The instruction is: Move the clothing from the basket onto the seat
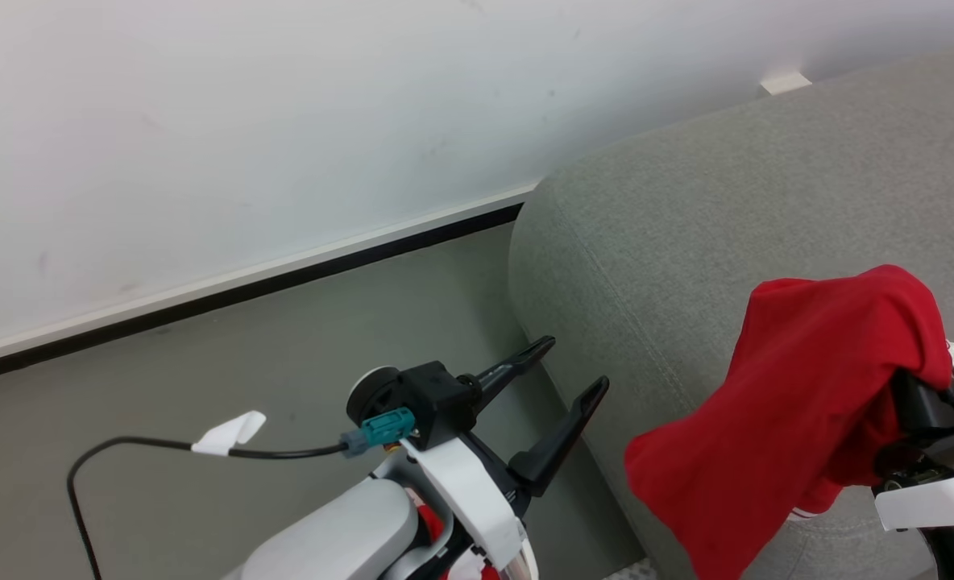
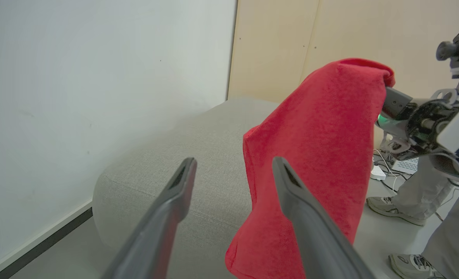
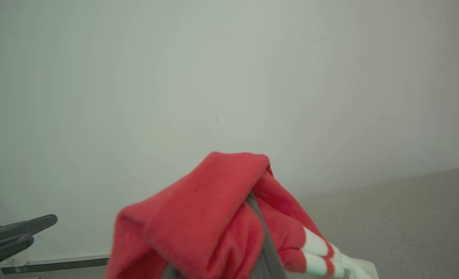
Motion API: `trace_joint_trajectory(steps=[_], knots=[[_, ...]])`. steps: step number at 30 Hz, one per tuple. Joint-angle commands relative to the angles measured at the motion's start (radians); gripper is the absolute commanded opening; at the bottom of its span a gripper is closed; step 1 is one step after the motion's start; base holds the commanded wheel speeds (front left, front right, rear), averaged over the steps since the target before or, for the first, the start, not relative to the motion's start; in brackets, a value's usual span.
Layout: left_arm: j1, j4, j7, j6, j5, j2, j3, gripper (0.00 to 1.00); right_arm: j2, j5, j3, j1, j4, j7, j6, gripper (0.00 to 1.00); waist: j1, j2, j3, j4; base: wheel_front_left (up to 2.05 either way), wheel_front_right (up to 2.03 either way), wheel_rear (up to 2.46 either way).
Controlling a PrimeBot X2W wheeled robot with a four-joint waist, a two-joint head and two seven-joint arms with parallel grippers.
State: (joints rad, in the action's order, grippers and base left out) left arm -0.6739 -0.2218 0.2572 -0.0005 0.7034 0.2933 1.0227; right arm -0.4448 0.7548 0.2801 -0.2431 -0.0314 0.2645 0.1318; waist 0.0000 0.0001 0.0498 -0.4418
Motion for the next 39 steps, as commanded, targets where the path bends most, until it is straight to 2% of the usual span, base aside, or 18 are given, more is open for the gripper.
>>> trace_joint_trajectory(steps=[1,10,19,25,31,34,39], knots=[[0.012,-0.003,0.005,-0.003,-0.009,0.001,-0.001,1.0,0.0,-0.006,-0.007,0.006,0.009,0.0,-0.002,0.0,0.0,-0.0001,0.006,-0.013,0.0,0.0,0.0],[-0.017,0.021,-0.006,-0.006,-0.024,0.023,0.002,1.0,0.008,-0.057,-0.02,-0.078,0.01,-0.002,-0.002,0.0,0.0,-0.0001,0.079,-0.008,0.0,0.0,0.0],[-0.086,0.105,-0.053,-0.016,-0.054,0.09,-0.001,1.0,-0.005,-0.07,-0.104,-0.301,-0.064,-0.024,-0.002,0.0,0.0,-0.0001,0.274,0.075,0.0,0.0,0.0],[-0.142,0.175,-0.062,-0.026,-0.087,0.139,-0.014,1.0,-0.054,-0.118,-0.22,-0.495,-0.177,-0.058,-0.002,0.0,0.0,-0.0001,0.412,0.16,0.0,0.0,0.0],[-0.18,0.217,-0.054,-0.033,-0.111,0.16,-0.024,1.0,-0.113,-0.248,-0.437,-0.643,-0.299,-0.093,-0.002,0.0,0.0,-0.0001,0.516,0.245,0.0,0.0,0.0],[-0.19,0.221,-0.051,-0.036,-0.113,0.167,-0.03,1.0,-0.101,-0.329,-0.545,-0.695,-0.362,-0.113,-0.002,0.0,0.0,-0.0001,0.554,0.279,0.0,0.0,0.0],[-0.206,0.218,-0.037,-0.04,-0.112,0.173,-0.04,1.0,-0.097,-0.452,-0.596,-0.727,-0.477,-0.196,-0.002,0.0,0.0,-0.0001,0.607,0.32,0.0,0.0,0.0]])
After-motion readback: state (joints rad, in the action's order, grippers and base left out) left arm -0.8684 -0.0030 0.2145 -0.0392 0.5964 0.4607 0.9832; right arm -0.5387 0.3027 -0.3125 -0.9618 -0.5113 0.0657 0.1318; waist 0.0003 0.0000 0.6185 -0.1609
